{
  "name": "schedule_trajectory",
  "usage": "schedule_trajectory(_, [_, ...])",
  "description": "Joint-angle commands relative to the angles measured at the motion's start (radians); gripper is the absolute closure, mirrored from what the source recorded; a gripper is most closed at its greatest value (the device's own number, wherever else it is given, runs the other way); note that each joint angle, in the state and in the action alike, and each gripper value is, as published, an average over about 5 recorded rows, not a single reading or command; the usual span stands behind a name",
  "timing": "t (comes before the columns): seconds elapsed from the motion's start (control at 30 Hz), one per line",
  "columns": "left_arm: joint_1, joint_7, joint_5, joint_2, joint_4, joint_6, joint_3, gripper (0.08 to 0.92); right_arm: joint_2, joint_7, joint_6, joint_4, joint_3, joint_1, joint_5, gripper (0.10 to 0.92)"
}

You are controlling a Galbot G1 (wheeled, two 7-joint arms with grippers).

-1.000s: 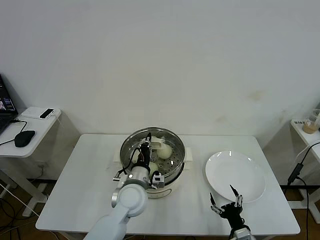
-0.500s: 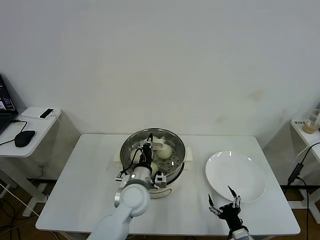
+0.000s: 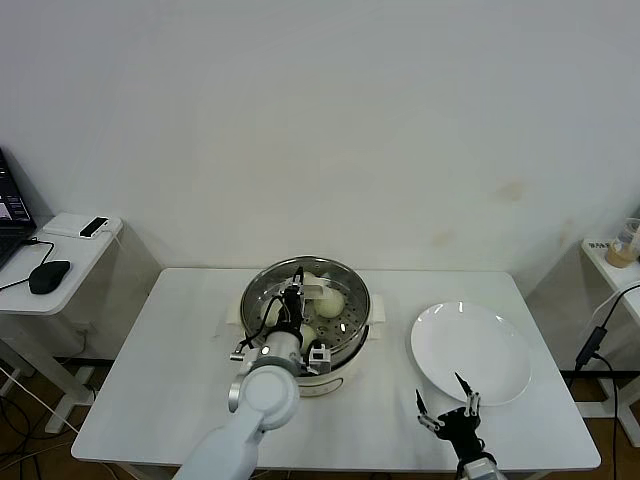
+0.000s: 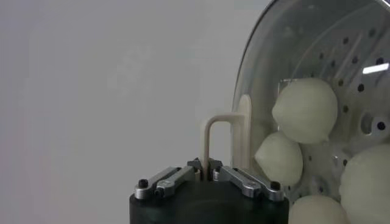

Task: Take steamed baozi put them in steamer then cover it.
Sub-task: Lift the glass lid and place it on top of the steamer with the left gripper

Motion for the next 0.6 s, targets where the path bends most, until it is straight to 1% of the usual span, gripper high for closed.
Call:
schedule_trajectory(0.03, [-0.001,-0.002,0.001,-0.003,0.008,-0.001,-0.006,0.861,-0.001,-0.001,0.000,0.000,-0.001,0.000,-0.002,0.203])
schedule_trajectory(0.4, [0.018,-0.010,-0.004,-0.013,-0.006,-0.003,-0.012,0.860,-0.001,-0.003,0.000,0.003,-0.004,-0.003,-0.009,0.203])
schedule_trajectory(0.5, [0.025,-0.012,-0.005,-0.013,-0.022,-0.004,-0.014,0.823,-0.001,-0.004,0.000,0.003,-0.006,-0.004,-0.011,0.203])
schedule_trajectory(0.6, [0.035,-0.013,-0.007,-0.006,-0.045,-0.005,-0.017,0.744,0.000,-0.004,-0.001,0.004,-0.008,-0.005,-0.014,0.203])
